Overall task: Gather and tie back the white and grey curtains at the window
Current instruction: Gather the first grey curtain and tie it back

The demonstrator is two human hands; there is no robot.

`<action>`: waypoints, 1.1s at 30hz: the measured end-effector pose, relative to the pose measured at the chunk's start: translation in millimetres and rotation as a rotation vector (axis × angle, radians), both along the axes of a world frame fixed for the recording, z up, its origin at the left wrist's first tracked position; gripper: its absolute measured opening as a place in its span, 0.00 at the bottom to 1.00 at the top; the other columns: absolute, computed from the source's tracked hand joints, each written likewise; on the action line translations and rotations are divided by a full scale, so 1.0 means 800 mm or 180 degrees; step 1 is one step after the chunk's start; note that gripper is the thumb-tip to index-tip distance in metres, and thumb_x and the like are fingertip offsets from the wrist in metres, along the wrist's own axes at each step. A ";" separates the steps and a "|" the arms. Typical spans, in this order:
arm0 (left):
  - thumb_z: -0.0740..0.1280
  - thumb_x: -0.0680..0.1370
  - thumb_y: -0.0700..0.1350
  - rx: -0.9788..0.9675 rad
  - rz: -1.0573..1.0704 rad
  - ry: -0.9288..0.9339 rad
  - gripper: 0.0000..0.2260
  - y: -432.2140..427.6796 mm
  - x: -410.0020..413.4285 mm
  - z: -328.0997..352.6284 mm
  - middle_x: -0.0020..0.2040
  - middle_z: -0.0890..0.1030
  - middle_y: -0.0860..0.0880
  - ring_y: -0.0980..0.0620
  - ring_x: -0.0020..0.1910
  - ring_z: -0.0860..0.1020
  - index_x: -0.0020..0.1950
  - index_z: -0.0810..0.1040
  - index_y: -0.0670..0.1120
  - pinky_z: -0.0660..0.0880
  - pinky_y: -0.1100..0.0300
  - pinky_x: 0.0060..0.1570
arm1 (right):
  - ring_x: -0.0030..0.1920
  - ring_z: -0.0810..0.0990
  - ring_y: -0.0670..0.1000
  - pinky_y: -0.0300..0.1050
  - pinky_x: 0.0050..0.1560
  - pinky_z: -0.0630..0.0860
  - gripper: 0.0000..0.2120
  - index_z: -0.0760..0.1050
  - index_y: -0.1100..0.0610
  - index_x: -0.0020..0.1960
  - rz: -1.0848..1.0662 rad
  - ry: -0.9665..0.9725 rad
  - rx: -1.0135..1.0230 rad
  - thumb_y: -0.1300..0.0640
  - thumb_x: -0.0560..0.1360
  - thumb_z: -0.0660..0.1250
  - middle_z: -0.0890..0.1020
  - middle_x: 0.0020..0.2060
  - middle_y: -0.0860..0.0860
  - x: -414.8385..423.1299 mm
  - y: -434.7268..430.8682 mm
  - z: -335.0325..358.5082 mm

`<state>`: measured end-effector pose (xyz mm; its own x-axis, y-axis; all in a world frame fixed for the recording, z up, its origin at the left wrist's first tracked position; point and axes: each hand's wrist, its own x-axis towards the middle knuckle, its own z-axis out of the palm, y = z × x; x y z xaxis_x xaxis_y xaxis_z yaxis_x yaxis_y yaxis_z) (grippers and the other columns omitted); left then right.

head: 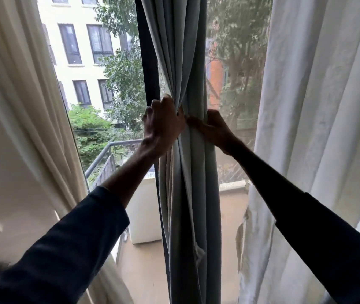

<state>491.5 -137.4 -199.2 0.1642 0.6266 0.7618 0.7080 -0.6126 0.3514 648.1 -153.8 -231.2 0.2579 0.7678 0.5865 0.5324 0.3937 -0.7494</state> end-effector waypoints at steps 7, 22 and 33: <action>0.63 0.80 0.50 -0.0299 -0.0010 0.0511 0.20 -0.012 0.009 -0.091 0.56 0.79 0.34 0.31 0.57 0.77 0.66 0.71 0.39 0.75 0.44 0.53 | 0.40 0.80 0.48 0.48 0.38 0.75 0.16 0.80 0.58 0.47 -0.0155 -0.0643 -0.0120 0.46 0.75 0.63 0.83 0.38 0.51 -0.014 -0.028 -0.087; 0.59 0.77 0.53 -0.1104 -0.0555 0.0504 0.19 -0.007 0.009 -0.162 0.49 0.81 0.33 0.32 0.51 0.79 0.51 0.78 0.39 0.75 0.46 0.49 | 0.55 0.80 0.67 0.56 0.50 0.76 0.29 0.64 0.57 0.68 -0.0124 -0.1351 -0.1175 0.56 0.66 0.55 0.82 0.54 0.61 -0.033 -0.051 -0.167; 0.62 0.72 0.66 -0.1476 -0.0427 0.0089 0.25 0.009 0.021 -0.163 0.47 0.84 0.42 0.39 0.49 0.81 0.49 0.81 0.44 0.77 0.50 0.50 | 0.60 0.76 0.64 0.56 0.54 0.77 0.32 0.61 0.64 0.74 0.0224 -0.1908 -0.1029 0.66 0.70 0.60 0.70 0.67 0.64 -0.053 -0.044 -0.180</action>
